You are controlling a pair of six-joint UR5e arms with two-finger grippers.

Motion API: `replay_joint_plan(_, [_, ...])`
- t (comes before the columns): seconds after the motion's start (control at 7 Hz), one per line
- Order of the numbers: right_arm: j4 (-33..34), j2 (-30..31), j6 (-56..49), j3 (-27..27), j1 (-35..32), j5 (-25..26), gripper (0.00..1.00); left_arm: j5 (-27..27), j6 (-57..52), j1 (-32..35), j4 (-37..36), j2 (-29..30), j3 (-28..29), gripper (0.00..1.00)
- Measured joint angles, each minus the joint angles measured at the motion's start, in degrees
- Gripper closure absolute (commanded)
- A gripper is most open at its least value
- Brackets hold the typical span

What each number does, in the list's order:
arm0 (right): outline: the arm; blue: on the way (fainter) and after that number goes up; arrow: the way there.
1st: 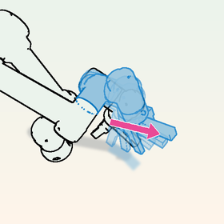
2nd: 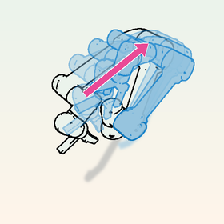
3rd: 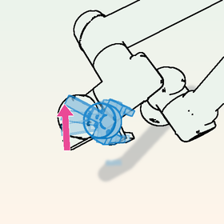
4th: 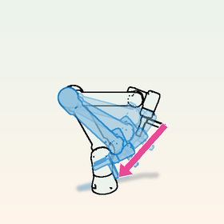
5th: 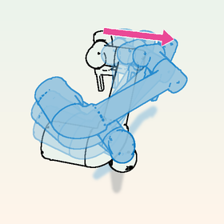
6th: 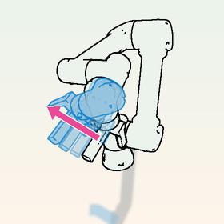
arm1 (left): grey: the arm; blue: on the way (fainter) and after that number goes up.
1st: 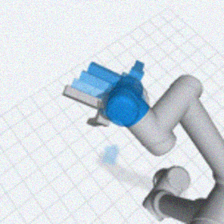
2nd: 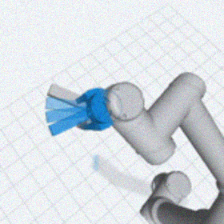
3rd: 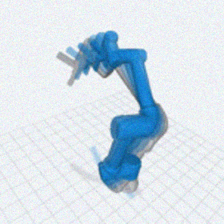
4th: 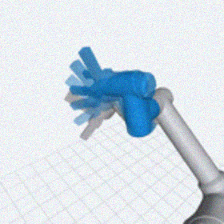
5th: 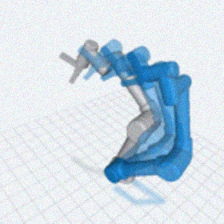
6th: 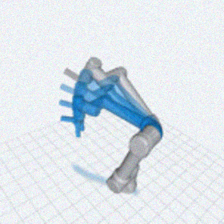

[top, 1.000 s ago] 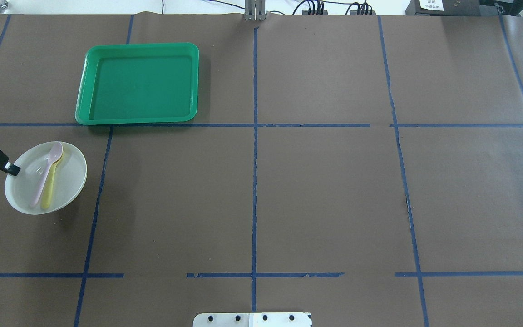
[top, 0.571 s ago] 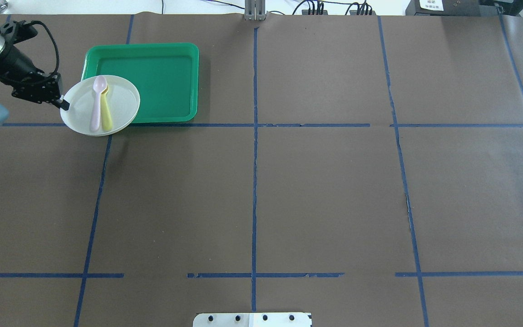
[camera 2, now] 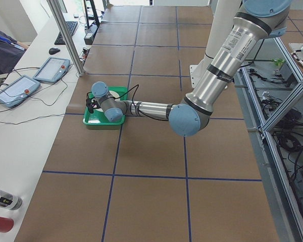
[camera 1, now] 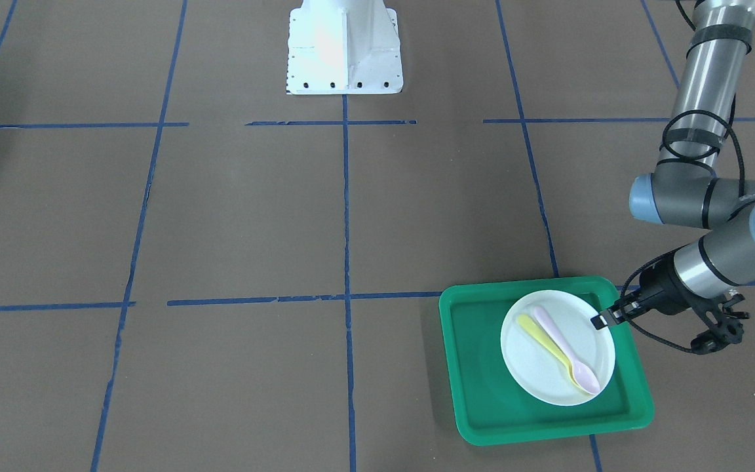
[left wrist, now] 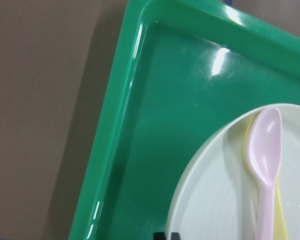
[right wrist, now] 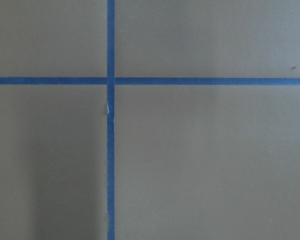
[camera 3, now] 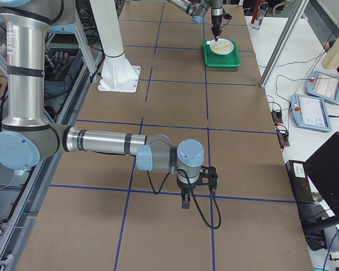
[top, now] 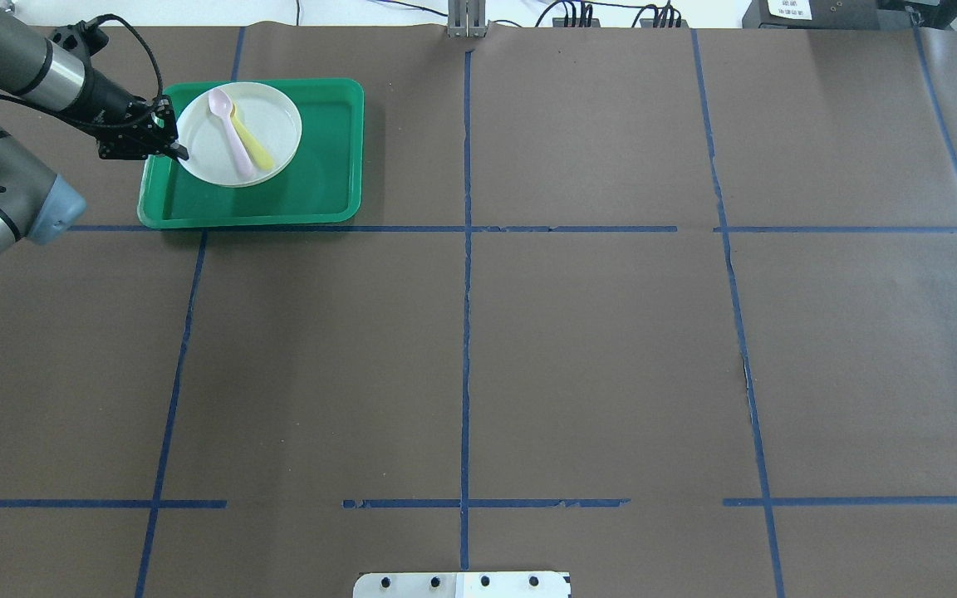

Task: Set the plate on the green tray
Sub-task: 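Carry the plate with the left gripper over the green tray and lower it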

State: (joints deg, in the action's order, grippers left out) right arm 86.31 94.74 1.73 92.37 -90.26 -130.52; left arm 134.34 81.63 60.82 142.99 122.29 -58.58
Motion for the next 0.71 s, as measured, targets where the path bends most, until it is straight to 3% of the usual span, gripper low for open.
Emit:
replay_joint_plan(0.43, [0.00,0.00,-0.01,0.00,0.00,0.04,0.00,-4.46,7.60,-3.32,5.90,0.80,2.31,1.00])
replay_joint_plan(0.57, [-0.02,0.00,-0.01,0.00,0.00,0.02,0.00,-4.63,7.68,-3.64,6.14,0.66,2.38,0.78])
replay_joint_plan(0.71, [-0.04,0.00,0.01,0.00,0.00,0.01,0.00,-4.61,7.61,-3.76,6.21,0.46,2.36,0.80])
